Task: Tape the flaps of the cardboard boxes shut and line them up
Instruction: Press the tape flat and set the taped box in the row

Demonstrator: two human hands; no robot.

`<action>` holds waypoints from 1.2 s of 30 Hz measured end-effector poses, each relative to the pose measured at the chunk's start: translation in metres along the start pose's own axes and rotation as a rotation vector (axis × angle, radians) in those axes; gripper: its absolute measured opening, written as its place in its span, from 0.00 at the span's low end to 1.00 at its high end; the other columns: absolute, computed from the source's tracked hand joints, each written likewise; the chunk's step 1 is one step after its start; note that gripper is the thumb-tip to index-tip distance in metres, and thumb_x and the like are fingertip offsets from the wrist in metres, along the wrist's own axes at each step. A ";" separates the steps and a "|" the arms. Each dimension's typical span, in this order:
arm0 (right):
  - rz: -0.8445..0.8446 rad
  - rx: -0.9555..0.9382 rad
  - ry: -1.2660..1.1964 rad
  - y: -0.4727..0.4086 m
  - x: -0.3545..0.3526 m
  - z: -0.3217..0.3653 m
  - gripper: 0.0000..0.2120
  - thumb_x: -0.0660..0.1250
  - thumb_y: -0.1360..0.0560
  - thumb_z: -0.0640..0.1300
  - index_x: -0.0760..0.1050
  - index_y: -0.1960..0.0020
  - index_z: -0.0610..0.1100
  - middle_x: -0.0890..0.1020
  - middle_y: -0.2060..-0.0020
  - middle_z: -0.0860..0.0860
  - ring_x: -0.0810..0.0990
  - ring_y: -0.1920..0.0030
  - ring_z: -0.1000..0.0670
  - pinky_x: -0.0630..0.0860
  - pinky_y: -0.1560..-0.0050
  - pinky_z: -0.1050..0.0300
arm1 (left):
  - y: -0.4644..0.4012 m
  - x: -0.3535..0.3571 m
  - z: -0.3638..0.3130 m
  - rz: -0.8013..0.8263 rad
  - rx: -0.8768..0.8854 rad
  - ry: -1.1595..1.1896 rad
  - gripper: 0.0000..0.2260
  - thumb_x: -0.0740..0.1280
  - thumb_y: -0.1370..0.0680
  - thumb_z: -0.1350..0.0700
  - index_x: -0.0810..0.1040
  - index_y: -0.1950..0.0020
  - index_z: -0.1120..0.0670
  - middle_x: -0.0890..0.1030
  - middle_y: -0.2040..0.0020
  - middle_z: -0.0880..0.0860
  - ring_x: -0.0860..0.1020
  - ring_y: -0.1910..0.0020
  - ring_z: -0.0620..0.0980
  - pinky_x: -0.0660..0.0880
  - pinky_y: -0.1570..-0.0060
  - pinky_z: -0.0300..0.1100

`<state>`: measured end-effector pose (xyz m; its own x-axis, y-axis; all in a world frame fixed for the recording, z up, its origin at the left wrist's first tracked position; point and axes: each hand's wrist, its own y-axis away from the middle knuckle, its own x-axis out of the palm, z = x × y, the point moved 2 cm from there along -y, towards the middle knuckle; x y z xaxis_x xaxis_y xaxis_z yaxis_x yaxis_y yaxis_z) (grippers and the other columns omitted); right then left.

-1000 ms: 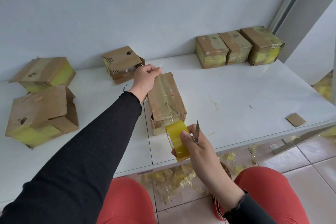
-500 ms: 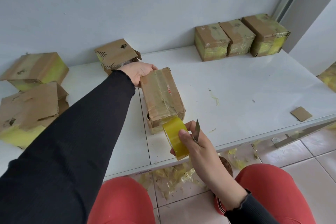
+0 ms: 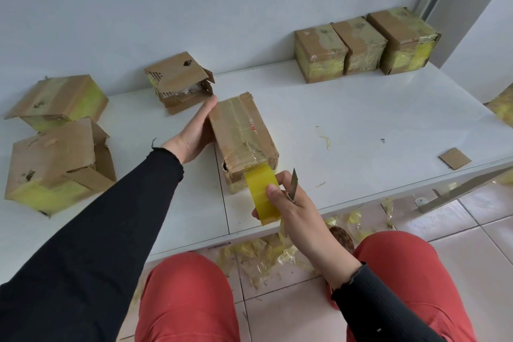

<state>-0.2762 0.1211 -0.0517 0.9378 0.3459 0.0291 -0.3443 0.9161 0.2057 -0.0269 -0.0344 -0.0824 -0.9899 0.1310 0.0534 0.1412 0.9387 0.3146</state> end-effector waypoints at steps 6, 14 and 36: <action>-0.070 -0.111 -0.024 -0.001 -0.009 0.032 0.12 0.57 0.13 0.49 0.73 0.43 0.42 0.85 0.55 0.45 0.82 0.63 0.56 0.72 0.65 0.69 | -0.004 0.012 -0.028 -0.246 -0.131 -0.077 0.17 0.57 0.23 0.36 0.73 0.55 0.49 0.75 0.61 0.51 0.73 0.63 0.50 0.70 0.57 0.46; 0.021 -0.290 0.011 -0.057 -0.015 0.114 0.10 0.59 0.14 0.46 0.76 0.38 0.44 0.82 0.53 0.52 0.81 0.52 0.55 0.76 0.50 0.61 | 0.001 0.021 -0.010 -0.564 -0.021 -0.049 0.13 0.58 0.16 0.56 0.73 0.59 0.56 0.76 0.63 0.54 0.75 0.64 0.55 0.74 0.66 0.40; 0.116 -0.296 0.132 -0.092 0.005 0.115 0.10 0.57 0.14 0.39 0.72 0.51 0.47 0.80 0.60 0.55 0.78 0.58 0.56 0.74 0.56 0.64 | 0.060 0.005 -0.042 -0.137 0.281 -0.808 0.62 0.78 0.42 0.25 0.45 0.18 0.34 0.55 0.32 0.32 0.59 0.23 0.44 0.65 0.23 0.55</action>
<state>-0.2350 0.0147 0.0415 0.8846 0.4565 -0.0956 -0.4641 0.8817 -0.0849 -0.0232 0.0092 -0.0238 -0.7159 0.0979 -0.6913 0.1185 0.9928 0.0180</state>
